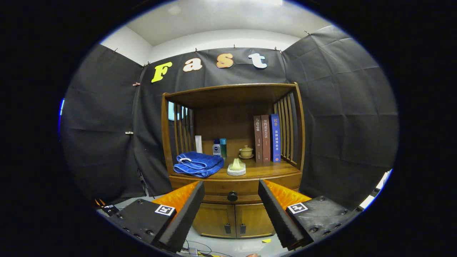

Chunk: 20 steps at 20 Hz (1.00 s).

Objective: Pull open the drawer, take out the items inside it, and place them on the countertop above the cabinet.

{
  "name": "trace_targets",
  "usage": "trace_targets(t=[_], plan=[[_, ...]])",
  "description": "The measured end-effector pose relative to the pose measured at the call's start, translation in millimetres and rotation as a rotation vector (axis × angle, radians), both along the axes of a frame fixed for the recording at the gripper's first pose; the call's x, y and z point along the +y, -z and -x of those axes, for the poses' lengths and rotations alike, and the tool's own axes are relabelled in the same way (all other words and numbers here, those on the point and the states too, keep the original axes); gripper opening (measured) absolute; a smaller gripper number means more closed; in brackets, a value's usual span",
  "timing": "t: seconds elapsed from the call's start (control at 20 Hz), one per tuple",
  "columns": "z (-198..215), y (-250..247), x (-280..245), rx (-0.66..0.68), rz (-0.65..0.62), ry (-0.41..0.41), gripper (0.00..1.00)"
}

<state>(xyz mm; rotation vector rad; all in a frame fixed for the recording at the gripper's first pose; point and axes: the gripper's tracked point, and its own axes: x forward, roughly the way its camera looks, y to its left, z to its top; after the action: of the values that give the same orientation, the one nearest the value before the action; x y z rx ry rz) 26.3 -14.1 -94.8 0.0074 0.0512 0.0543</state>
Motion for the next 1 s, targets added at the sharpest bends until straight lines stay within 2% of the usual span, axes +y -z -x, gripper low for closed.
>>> trace_targets(t=[1.0], plan=[[-1.3, 4.9, 3.7, 0.004, 0.004, -0.009, 0.98]])
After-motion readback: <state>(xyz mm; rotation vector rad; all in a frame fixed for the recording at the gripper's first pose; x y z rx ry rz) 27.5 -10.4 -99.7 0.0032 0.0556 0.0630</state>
